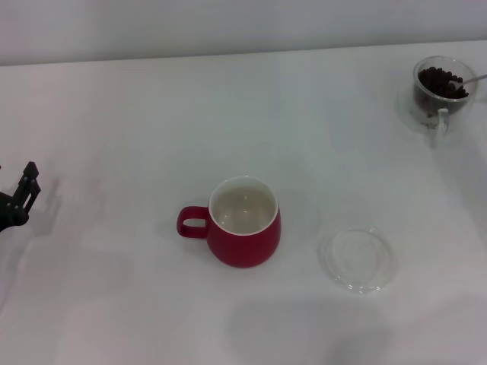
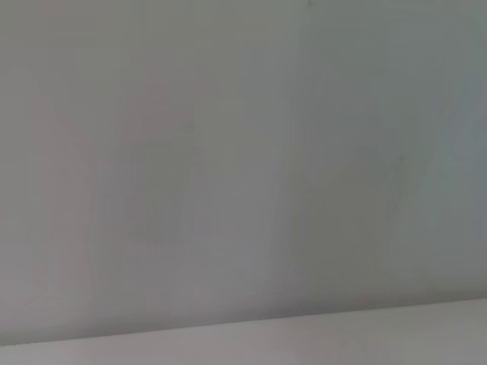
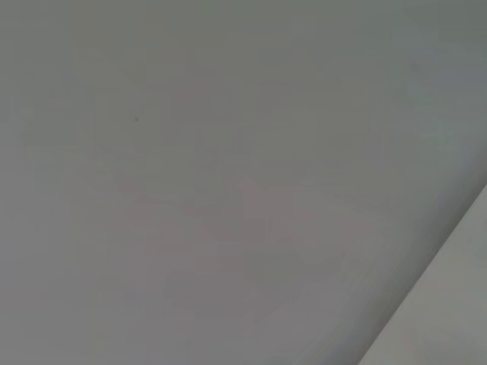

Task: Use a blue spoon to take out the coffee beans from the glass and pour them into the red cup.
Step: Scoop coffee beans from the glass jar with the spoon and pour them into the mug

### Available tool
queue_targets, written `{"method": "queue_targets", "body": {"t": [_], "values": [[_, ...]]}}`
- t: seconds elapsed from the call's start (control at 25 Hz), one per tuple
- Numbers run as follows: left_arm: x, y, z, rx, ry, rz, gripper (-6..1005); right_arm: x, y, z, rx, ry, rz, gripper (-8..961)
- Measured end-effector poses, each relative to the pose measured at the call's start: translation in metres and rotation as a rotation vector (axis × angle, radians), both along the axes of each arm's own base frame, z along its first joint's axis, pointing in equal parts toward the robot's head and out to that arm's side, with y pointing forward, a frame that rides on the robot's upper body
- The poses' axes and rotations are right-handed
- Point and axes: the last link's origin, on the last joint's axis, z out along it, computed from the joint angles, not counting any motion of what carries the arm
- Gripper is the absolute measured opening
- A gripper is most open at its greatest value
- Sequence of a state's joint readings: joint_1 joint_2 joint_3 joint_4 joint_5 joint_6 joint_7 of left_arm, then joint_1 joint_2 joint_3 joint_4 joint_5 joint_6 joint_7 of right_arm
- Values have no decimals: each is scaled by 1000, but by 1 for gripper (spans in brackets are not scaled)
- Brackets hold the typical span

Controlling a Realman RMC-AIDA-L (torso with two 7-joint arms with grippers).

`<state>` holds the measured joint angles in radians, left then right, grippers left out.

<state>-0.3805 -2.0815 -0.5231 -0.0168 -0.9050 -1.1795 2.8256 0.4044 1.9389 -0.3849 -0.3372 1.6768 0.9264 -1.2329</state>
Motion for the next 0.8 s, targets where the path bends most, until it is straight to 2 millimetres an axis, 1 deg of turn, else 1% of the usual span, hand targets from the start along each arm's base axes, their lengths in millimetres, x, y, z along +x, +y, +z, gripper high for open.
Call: {"method": "queue_targets", "body": {"t": [0.8], "values": [[0, -1, -1, 0, -2, 3, 590, -4, 0, 1, 16, 95, 11, 164]]}}
